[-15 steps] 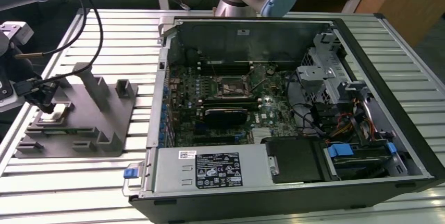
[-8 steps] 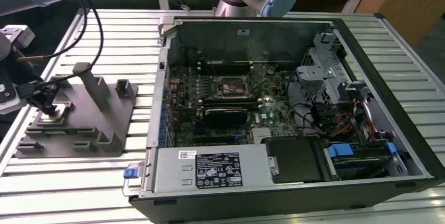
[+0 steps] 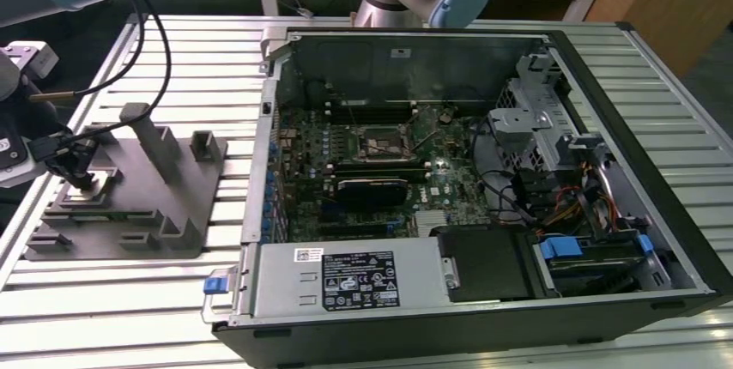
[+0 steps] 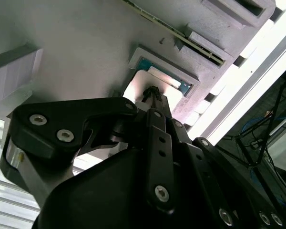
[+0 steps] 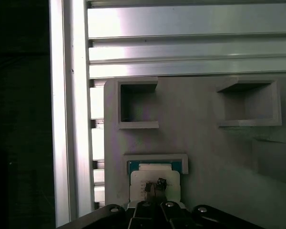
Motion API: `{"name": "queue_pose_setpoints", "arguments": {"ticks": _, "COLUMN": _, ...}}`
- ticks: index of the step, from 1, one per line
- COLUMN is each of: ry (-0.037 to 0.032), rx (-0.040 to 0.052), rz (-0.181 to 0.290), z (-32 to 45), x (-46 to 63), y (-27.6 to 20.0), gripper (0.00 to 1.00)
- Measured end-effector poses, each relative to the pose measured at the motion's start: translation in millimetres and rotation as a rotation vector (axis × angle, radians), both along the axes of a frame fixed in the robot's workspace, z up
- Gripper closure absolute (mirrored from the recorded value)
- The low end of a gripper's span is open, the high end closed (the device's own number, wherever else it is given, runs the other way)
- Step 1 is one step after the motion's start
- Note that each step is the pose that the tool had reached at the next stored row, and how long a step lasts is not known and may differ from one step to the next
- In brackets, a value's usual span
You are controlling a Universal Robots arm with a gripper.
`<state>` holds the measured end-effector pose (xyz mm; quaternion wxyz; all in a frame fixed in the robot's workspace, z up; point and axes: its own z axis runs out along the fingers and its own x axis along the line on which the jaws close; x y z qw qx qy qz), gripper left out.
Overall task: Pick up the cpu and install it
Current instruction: 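Pick up the cpu and move it towards the insertion slot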
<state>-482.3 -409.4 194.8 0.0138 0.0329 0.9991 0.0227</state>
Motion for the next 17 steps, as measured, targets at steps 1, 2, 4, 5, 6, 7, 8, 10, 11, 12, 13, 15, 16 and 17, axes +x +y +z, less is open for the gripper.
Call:
{"name": "queue_pose_setpoints", "arguments": {"ticks": 1, "ry": 0.0000, "rx": 0.0000, "rz": 0.000, "z": 0.0, "x": 0.0, "y": 0.0, "gripper": 0.89}}
{"name": "queue_pose_setpoints", "arguments": {"ticks": 2, "ry": 0.0000, "rx": 0.0000, "rz": 0.000, "z": 0.0, "x": 0.0, "y": 0.0, "gripper": 0.89}}
{"name": "queue_pose_setpoints", "arguments": {"ticks": 4, "ry": 0.0000, "rx": 0.0000, "rz": 0.000, "z": 0.0, "x": 0.0, "y": 0.0, "gripper": 0.83}}
{"name": "queue_pose_setpoints", "arguments": {"ticks": 5, "ry": 0.0000, "rx": 0.0000, "rz": 0.001, "z": 0.0, "x": 0.0, "y": 0.0, "gripper": 0.83}}
{"name": "queue_pose_setpoints", "arguments": {"ticks": 6, "ry": -0.0001, "rx": 0.0000, "rz": 0.001, "z": 0.0, "x": 0.0, "y": 0.0, "gripper": 0.77}}
{"name": "queue_pose_setpoints", "arguments": {"ticks": 7, "ry": -0.0001, "rx": 0.0000, "rz": 0.001, "z": 0.0, "x": 0.0, "y": 0.0, "gripper": 0.71}}
{"name": "queue_pose_setpoints", "arguments": {"ticks": 8, "ry": -0.0001, "rx": 0.0000, "rz": 0.001, "z": 0.0, "x": 0.0, "y": 0.0, "gripper": 0.71}}
{"name": "queue_pose_setpoints", "arguments": {"ticks": 10, "ry": -0.0001, "rx": 0.0000, "rz": 0.001, "z": 0.0, "x": 0.0, "y": 0.0, "gripper": 0.65}}
{"name": "queue_pose_setpoints", "arguments": {"ticks": 11, "ry": 0.0000, "rx": 0.0000, "rz": 0.001, "z": 0.0, "x": 0.0, "y": 0.0, "gripper": 0.59}}
{"name": "queue_pose_setpoints", "arguments": {"ticks": 12, "ry": -0.0001, "rx": 0.0000, "rz": 0.002, "z": 0.0, "x": 0.0, "y": 0.0, "gripper": 0.53}}
{"name": "queue_pose_setpoints", "arguments": {"ticks": 13, "ry": -0.0001, "rx": 0.0000, "rz": 0.002, "z": 0.0, "x": 0.0, "y": 0.0, "gripper": 0.47}}
{"name": "queue_pose_setpoints", "arguments": {"ticks": 15, "ry": -0.0001, "rx": 0.0000, "rz": 0.002, "z": 0.0, "x": 0.0, "y": 0.0, "gripper": 0.47}}
{"name": "queue_pose_setpoints", "arguments": {"ticks": 16, "ry": 0.0000, "rx": 0.0000, "rz": 0.002, "z": -0.2, "x": 0.0, "y": 0.0, "gripper": 0.47}}
{"name": "queue_pose_setpoints", "arguments": {"ticks": 17, "ry": -0.0002, "rx": 0.0000, "rz": 0.003, "z": -0.8, "x": 0.0, "y": 0.0, "gripper": 0.47}}
